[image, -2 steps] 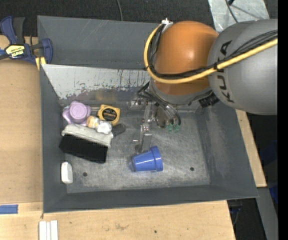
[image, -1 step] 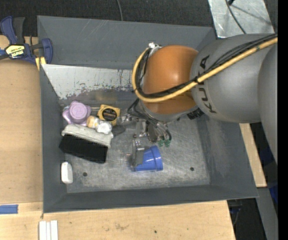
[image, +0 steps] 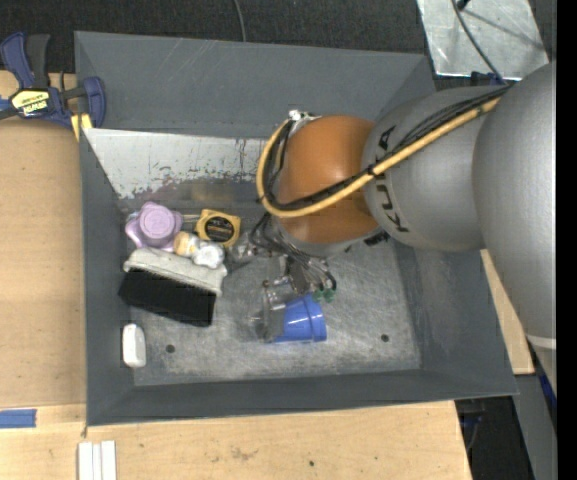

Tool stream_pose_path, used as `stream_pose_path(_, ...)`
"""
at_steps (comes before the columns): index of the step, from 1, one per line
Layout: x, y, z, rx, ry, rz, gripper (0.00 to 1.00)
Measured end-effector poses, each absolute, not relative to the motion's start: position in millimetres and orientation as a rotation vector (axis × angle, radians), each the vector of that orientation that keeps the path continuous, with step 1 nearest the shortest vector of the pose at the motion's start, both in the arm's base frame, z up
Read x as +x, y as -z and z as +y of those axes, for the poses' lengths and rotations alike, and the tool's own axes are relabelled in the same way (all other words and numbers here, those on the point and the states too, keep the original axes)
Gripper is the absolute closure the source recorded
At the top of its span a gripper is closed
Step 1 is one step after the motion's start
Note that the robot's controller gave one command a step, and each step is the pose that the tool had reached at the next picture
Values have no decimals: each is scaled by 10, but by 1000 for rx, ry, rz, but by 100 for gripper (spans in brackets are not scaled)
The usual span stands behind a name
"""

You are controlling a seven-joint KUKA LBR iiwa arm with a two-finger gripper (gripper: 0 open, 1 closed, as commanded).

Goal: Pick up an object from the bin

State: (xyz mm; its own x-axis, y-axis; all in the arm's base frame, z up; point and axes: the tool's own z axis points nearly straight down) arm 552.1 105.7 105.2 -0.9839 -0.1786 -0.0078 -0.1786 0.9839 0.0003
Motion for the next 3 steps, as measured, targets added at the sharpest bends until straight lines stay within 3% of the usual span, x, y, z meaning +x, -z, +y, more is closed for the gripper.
stream_pose_path(1,5562,-886,1191,-381,11,3099,0)
stream_pose_path(2,5753,-1145,1576,-434,2,3109,0)
stream_pose_path(3,5947,-1391,1593,-230,-5,3128,0)
